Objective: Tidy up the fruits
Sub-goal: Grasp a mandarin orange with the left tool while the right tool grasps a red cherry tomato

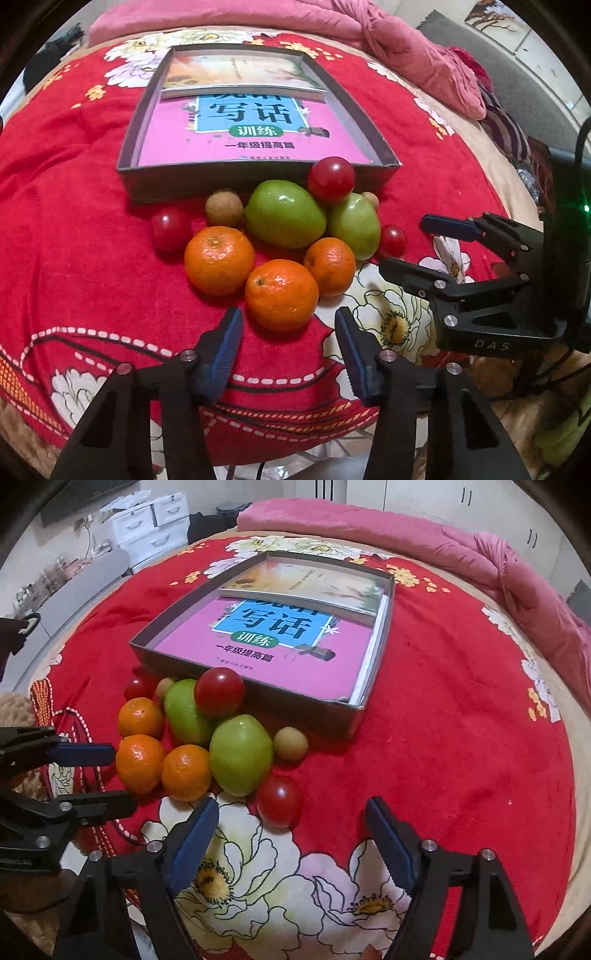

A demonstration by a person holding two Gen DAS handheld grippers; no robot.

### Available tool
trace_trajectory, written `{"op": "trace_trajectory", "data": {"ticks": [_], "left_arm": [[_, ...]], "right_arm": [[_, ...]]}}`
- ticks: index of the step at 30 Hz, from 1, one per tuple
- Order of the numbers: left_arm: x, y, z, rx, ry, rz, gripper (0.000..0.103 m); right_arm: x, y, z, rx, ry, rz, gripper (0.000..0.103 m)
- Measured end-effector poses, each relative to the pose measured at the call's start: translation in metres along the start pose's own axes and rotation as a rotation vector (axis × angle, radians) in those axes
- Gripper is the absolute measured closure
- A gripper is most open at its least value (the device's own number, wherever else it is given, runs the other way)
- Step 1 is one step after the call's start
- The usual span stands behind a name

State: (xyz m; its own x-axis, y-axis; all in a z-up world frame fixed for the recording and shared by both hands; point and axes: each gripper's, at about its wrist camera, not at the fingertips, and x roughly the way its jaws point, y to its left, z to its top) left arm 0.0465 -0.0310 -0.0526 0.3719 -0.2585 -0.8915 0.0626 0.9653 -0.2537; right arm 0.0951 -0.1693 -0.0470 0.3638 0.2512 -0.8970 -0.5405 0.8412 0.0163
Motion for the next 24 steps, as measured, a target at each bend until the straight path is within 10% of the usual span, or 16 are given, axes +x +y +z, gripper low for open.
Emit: {"op": "trace_trajectory", "data": {"ticks": [15,24], "left_arm": [[0.011,0.003,0.010,0.006,0.013,0.004,0.059],[0.015,0.004,0.012,0.010,0.011,-0.009,0.059]], "right_arm": [[0.014,0.005,0.001,-0.049,0.028,0.060,0.068],[0.012,0.000,-0.001,-0.023,0.011,0.068,0.074]]}}
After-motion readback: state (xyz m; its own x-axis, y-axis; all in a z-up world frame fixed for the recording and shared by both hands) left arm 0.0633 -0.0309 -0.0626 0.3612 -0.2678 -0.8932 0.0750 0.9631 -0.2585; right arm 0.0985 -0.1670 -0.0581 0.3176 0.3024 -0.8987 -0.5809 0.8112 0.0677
